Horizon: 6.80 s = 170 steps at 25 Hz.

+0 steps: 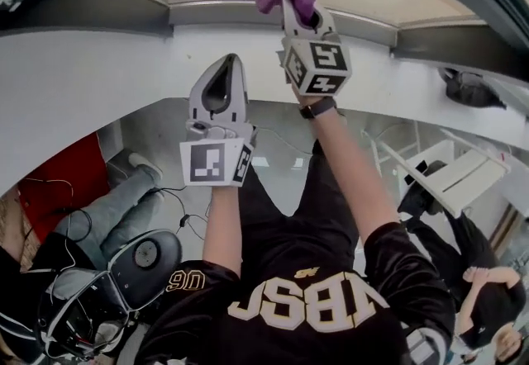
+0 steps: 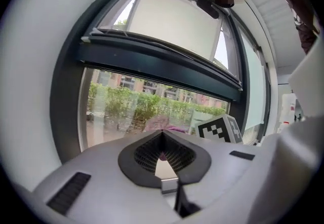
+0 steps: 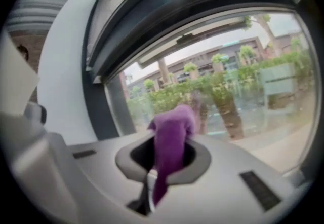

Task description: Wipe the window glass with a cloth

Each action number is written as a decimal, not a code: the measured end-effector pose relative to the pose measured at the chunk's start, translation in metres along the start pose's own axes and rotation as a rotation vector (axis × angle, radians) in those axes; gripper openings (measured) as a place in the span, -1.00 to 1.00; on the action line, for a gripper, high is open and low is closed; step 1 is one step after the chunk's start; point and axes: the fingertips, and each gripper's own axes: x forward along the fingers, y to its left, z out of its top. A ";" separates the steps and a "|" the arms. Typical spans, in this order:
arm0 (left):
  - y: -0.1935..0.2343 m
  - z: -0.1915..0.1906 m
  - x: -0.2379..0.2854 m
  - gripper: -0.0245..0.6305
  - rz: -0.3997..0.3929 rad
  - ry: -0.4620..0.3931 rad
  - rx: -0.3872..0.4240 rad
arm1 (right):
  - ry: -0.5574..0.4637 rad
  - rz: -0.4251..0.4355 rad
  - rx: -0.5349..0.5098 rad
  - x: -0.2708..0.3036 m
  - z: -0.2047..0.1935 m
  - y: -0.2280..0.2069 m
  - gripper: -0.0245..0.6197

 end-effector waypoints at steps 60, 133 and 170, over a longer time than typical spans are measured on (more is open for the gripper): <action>0.173 -0.036 -0.045 -0.87 0.143 0.043 0.043 | 0.110 0.400 -0.217 0.166 -0.120 0.213 -0.81; 0.032 -0.105 0.046 -0.87 -0.093 0.141 0.020 | 0.325 -0.099 0.078 0.069 -0.181 -0.119 -0.81; 0.252 -0.114 -0.052 -0.87 0.185 0.182 0.034 | 0.423 0.410 -0.169 0.240 -0.285 0.235 -0.81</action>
